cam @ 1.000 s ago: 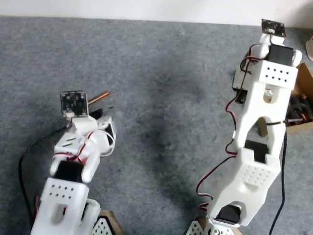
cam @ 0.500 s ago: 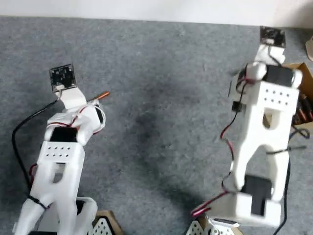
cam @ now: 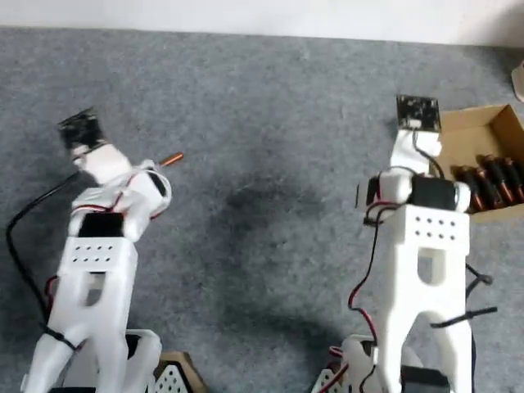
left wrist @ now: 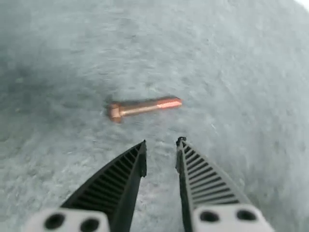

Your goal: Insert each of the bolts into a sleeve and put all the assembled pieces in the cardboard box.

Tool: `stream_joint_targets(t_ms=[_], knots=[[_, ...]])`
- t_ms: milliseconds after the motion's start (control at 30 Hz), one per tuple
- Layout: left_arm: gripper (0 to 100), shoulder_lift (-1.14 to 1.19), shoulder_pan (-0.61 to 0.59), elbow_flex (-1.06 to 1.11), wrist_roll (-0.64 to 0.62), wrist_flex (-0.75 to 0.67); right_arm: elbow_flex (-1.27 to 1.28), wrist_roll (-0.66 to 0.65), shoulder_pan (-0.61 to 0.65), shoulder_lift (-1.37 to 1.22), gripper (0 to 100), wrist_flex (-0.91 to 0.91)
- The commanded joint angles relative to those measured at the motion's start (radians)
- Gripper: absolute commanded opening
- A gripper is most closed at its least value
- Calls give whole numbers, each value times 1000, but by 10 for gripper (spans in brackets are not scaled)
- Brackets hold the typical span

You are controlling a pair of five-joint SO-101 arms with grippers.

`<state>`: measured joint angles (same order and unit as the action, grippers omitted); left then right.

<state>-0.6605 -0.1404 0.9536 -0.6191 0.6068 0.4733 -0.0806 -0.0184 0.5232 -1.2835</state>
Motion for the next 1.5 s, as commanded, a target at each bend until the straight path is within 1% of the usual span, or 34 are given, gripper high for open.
stream_joint_targets(t_ms=[0,133,167,200,300,367,567,667,767,900,967,1033,1067,1167,1233,1333,1467], knots=[[105,4,-16,-48,-253,-17,28,20,39,73,5,22],[104,8,-82,-47,-643,-15,107,71,68,127,5,67],[104,8,-82,-47,-707,-15,131,72,73,143,5,81],[104,10,-76,-47,-746,-15,156,74,81,159,5,93],[104,4,-28,-13,-760,-21,216,74,88,209,5,122],[104,2,4,13,-796,-21,243,72,88,237,5,133],[108,2,-15,71,-890,-18,303,64,91,271,5,174],[108,2,-19,74,-893,-31,323,64,91,271,5,191],[108,10,-15,97,-890,-114,323,64,91,271,5,191],[107,2,-30,217,-888,-245,325,51,93,271,5,191],[109,2,4,257,-887,-302,326,41,93,269,5,191],[114,2,36,289,-887,-322,326,38,93,269,5,194],[131,2,48,298,-891,-322,329,40,93,269,5,202],[239,2,84,303,-898,-322,389,46,93,278,5,269],[289,2,114,302,-947,-319,426,69,91,278,5,318],[288,2,151,300,-964,-319,456,80,93,278,5,343],[312,1,153,300,-964,-322,464,80,102,278,5,346]])
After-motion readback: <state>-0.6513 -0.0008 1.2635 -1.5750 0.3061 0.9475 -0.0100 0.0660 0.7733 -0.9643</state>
